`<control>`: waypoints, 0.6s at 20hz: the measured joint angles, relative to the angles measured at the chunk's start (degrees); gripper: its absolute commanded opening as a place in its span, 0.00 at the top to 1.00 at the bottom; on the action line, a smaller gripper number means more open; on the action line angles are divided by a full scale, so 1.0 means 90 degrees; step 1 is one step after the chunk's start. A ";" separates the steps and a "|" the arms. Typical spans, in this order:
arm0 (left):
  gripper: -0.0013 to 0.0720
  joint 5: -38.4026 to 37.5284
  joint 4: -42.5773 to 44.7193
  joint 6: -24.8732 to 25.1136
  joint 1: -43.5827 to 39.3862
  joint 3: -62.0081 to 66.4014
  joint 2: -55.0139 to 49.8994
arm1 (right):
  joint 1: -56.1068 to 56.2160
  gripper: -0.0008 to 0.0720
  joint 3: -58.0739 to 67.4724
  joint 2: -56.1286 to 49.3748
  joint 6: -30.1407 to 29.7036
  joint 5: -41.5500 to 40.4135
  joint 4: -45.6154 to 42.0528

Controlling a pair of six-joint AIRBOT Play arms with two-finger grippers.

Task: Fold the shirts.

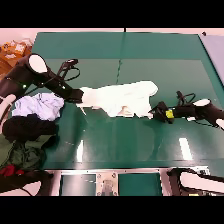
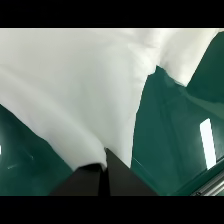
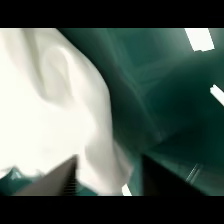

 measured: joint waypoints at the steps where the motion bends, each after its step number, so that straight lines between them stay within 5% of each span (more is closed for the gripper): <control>1: 0.95 0.0097 0.0029 0.0012 0.0000 -0.0002 0.0002 | 0.0100 0.97 0.0153 -0.0180 -0.0068 -0.0022 0.0032; 6: 0.95 0.0211 0.1122 -0.0138 -0.0002 0.1020 0.0245 | 0.0126 0.97 0.1605 -0.0425 -0.0313 0.0894 0.0080; 12: 0.95 0.0498 0.1819 -0.0279 -0.0002 0.4209 0.1083 | -0.0493 0.97 0.4930 0.1010 0.0265 0.2407 -0.0136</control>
